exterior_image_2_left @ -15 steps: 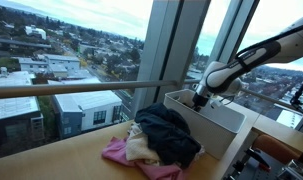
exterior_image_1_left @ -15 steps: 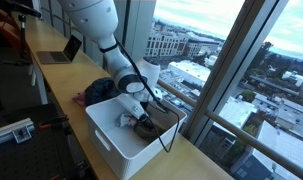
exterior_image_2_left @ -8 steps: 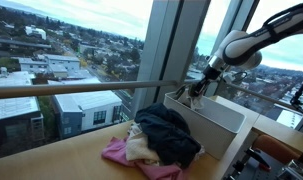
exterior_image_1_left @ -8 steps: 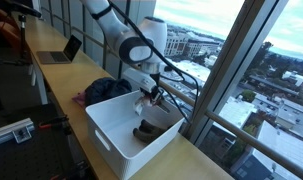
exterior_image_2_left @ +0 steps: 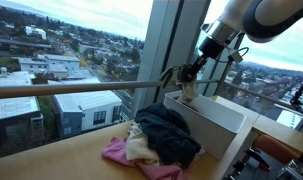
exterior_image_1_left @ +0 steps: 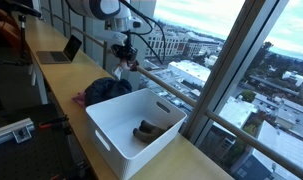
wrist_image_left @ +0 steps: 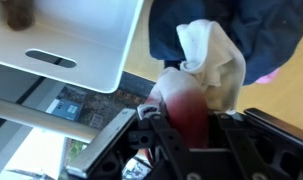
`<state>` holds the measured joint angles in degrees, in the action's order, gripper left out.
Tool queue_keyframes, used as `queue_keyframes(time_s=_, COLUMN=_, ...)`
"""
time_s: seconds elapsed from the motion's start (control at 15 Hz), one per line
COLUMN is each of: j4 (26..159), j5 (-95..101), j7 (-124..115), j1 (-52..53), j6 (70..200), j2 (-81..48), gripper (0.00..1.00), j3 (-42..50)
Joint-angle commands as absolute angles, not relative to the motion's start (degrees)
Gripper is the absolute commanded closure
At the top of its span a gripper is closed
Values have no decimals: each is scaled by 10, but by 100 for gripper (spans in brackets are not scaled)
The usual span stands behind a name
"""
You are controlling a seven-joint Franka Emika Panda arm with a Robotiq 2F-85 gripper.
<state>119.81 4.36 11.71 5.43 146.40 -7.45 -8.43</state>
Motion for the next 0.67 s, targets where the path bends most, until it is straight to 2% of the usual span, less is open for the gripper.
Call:
queue_keyframes(time_s=0.0, j4=1213, j5=71, j7=86, j1=88, j6=1452, j2=-70, gripper=95, j3=-96)
queue_keyframes(time_s=0.6, j4=1185, j5=109, j7=83, j1=123, j6=1494, j2=-206, gripper=95, j3=-96)
